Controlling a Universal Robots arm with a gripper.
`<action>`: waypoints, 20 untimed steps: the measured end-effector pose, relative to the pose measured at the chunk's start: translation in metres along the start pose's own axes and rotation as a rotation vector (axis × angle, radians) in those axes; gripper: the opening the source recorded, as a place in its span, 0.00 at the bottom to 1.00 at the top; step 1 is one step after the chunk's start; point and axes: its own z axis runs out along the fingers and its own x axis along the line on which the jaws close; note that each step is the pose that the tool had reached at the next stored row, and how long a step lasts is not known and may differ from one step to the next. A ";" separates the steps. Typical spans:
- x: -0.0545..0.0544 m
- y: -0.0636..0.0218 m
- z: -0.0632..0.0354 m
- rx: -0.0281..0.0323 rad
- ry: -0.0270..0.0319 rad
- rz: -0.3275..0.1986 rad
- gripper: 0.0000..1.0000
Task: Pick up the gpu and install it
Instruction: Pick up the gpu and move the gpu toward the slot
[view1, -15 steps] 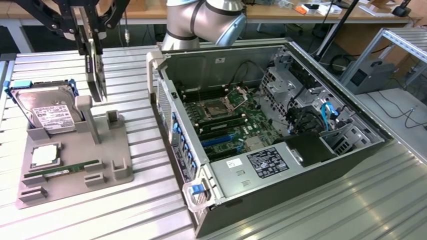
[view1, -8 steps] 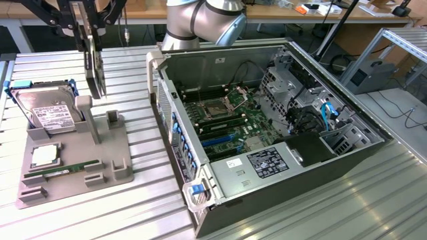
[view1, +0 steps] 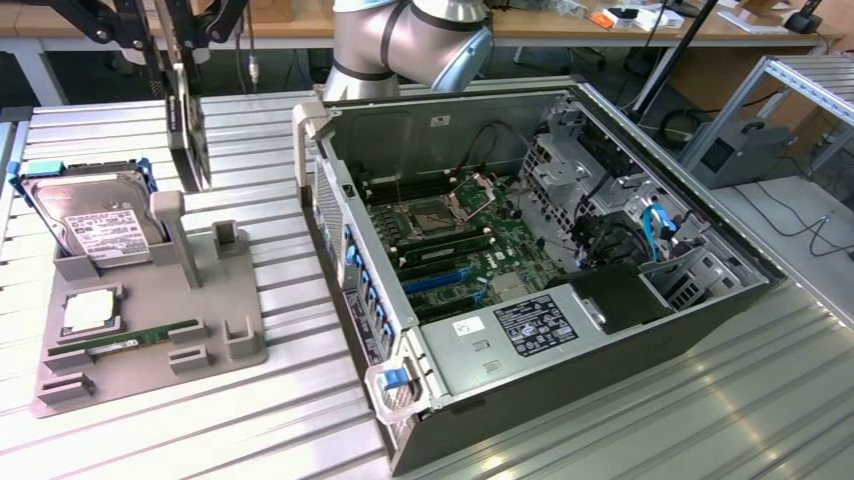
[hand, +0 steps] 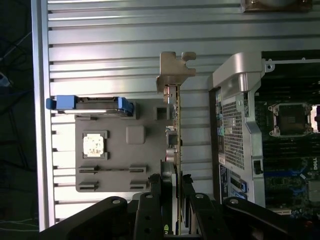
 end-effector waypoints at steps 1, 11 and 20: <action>0.000 0.0001 -0.0012 -0.0002 0.0000 0.000 0.27; 0.000 0.0011 -0.0131 -0.0024 0.0002 0.000 0.27; 0.000 0.0020 -0.0243 -0.0039 0.0001 0.000 0.27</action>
